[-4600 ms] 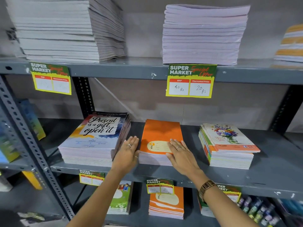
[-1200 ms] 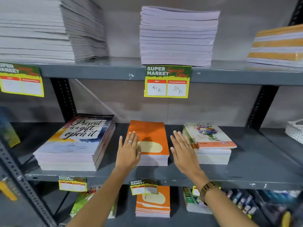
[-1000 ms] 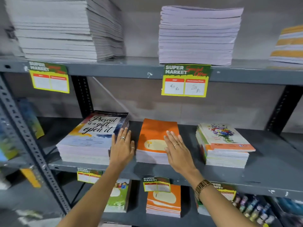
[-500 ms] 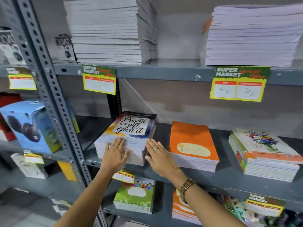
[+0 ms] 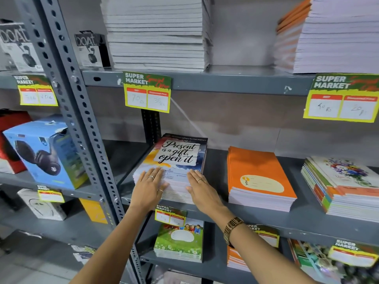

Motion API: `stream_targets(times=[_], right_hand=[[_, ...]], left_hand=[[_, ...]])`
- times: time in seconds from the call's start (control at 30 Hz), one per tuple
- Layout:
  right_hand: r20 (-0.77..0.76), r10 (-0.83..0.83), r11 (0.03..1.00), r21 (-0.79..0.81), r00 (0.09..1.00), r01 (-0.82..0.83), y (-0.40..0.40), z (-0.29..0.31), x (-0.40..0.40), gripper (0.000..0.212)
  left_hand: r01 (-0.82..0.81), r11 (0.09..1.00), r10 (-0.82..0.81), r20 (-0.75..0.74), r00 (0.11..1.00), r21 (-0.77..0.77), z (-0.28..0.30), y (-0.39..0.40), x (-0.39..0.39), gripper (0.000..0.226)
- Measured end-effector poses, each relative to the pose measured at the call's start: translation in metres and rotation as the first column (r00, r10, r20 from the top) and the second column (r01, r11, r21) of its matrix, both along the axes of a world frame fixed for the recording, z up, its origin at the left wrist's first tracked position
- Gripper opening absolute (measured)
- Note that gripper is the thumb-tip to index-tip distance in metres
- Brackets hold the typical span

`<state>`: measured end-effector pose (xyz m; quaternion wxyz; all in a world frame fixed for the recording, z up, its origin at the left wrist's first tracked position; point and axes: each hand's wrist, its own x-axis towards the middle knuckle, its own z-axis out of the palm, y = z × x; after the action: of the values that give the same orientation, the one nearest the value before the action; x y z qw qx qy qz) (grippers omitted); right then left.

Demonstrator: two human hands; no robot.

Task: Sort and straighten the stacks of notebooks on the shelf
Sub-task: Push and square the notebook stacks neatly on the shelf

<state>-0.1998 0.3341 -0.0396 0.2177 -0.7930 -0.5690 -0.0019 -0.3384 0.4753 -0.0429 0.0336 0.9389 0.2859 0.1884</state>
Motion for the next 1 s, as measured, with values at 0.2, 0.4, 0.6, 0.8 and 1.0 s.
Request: stream_targets(times=[0.2,0.4,0.6,0.8,1.0], right_hand=[[0.009,-0.035,0.998,0.052,0.999,0.034,0.003,-0.006,0.002,0.047],[-0.008,-0.04,0.995,0.092,0.999,0.041,0.005,-0.009,0.005,0.045],[0.02,-0.054,0.993,0.11,0.998,0.051,0.008,-0.014,0.006,0.044],[0.044,-0.055,0.994,0.101,0.998,0.05,0.009,-0.016,0.008,0.046],[0.082,-0.067,0.992,0.11,0.994,0.057,0.01,-0.018,0.008,0.047]], left_hand=[[0.002,1.0,-0.002,0.033,0.999,-0.011,0.001,-0.001,0.0,0.082],[0.001,0.999,0.004,0.095,0.995,-0.05,0.002,-0.004,0.002,0.047],[-0.001,0.999,0.005,0.1,0.995,-0.04,0.004,-0.004,0.001,0.043],[-0.027,0.999,0.03,0.109,0.994,-0.028,0.007,-0.008,-0.001,0.046],[-0.007,1.0,0.005,0.116,0.993,0.019,0.012,-0.011,-0.004,0.084]])
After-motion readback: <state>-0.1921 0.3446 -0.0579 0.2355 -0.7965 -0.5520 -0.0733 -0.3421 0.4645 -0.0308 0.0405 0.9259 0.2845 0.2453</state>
